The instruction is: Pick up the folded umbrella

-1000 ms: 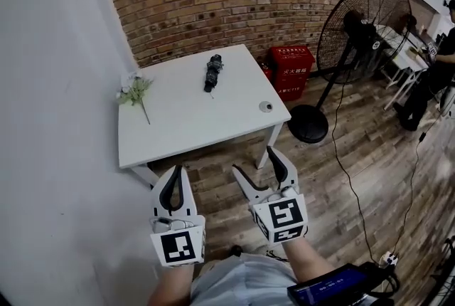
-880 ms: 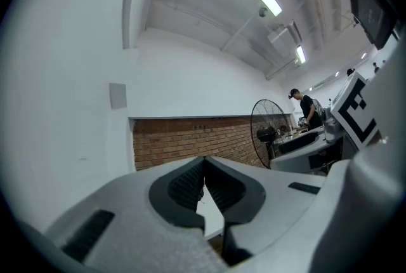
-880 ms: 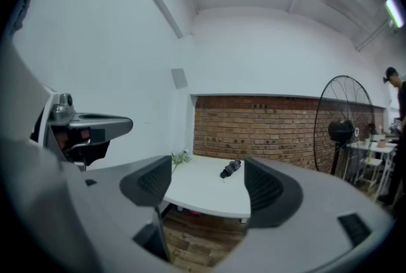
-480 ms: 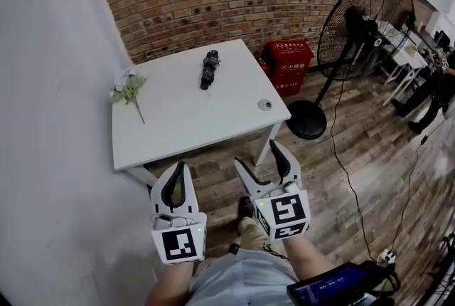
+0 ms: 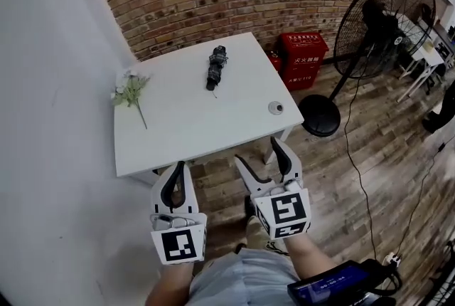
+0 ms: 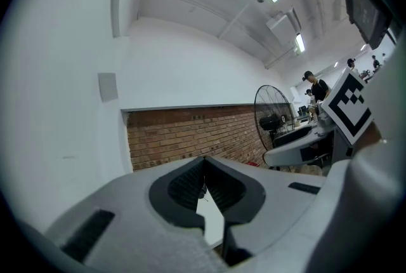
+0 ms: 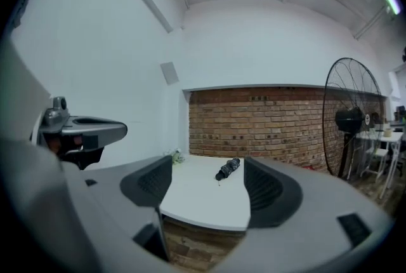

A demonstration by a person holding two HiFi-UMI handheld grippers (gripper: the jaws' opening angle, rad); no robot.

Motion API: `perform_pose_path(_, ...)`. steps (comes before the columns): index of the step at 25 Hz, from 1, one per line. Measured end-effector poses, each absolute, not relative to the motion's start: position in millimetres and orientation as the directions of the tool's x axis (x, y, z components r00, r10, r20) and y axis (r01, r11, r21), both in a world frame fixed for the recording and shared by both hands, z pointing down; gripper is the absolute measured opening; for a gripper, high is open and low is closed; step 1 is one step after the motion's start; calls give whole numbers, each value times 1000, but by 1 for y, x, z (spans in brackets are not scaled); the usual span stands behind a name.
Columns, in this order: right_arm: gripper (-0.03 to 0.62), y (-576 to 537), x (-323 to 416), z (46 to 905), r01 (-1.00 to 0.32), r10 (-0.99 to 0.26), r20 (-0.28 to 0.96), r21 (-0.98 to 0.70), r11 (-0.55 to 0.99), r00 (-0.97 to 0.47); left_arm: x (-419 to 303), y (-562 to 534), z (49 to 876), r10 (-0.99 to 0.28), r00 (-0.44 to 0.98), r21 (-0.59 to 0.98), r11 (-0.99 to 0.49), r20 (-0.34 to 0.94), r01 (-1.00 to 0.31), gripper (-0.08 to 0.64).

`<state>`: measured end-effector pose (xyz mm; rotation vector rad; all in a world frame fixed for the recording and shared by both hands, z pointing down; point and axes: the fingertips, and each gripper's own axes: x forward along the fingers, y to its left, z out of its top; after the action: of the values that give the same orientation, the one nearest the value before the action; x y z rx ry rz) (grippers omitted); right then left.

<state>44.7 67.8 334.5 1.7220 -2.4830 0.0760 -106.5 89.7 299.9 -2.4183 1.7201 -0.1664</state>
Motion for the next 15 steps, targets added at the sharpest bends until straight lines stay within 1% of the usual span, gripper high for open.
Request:
perform_pose_path(7,354,4,62,351,-929,-916,166,-2,370,-365,-90,28,314,-952,304,-200,-307,46,-931,8)
perform_pose_path(15,354,-74,84,351,-925,-911,165,-26,380,-379,-73,-43,311,-961,271,-222,-277,57,-935,8)
